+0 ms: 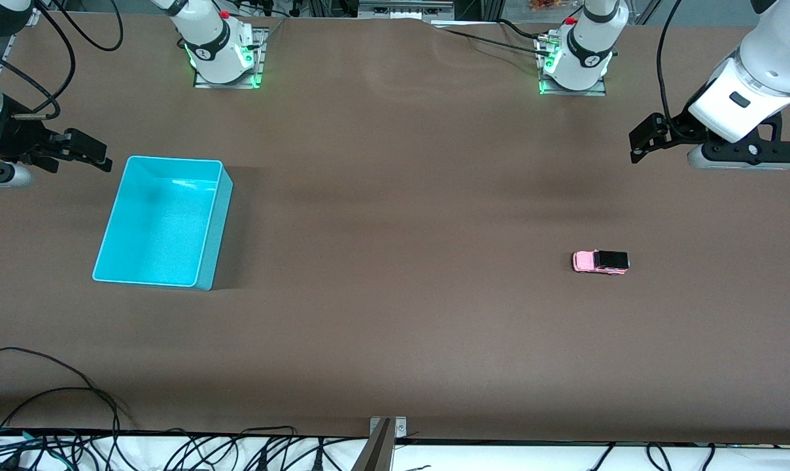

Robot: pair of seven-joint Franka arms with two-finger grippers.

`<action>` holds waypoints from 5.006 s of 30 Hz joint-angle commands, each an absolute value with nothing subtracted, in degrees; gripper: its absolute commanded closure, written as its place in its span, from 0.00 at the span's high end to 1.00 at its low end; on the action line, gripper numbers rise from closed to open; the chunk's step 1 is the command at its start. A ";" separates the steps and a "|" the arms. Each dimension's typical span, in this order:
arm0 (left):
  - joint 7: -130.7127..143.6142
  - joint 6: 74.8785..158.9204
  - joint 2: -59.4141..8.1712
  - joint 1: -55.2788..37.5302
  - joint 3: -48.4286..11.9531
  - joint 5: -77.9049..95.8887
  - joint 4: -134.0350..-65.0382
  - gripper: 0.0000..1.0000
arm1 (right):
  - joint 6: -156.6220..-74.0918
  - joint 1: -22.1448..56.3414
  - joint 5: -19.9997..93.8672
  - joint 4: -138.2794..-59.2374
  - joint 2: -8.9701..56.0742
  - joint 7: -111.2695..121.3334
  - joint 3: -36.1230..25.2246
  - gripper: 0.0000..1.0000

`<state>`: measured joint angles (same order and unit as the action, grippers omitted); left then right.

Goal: Wind and store pink jeep toy

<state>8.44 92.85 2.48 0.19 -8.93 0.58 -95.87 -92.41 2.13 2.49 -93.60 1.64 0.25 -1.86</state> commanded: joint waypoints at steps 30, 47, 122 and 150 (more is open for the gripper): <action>7.38 90.62 2.46 0.62 -9.05 1.76 -94.57 1.00 | -91.23 1.85 3.52 -92.46 1.93 0.09 -2.02 1.00; 7.38 90.62 2.46 0.62 -9.05 1.76 -94.39 1.00 | -91.23 1.93 3.43 -92.46 1.93 0.09 -2.02 1.00; 7.21 90.26 2.20 0.62 -9.05 1.49 -94.39 1.00 | -91.23 1.93 3.08 -92.46 1.76 0.09 -2.02 1.00; -24.68 90.00 -3.25 1.93 -8.70 1.14 -94.48 1.00 | -91.23 1.93 3.16 -92.46 1.76 0.09 -2.02 1.00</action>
<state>-14.74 90.99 -0.68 0.86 -8.70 0.58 -95.72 -92.36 2.12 2.49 -93.60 1.64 0.19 -1.94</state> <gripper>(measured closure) 0.000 0.000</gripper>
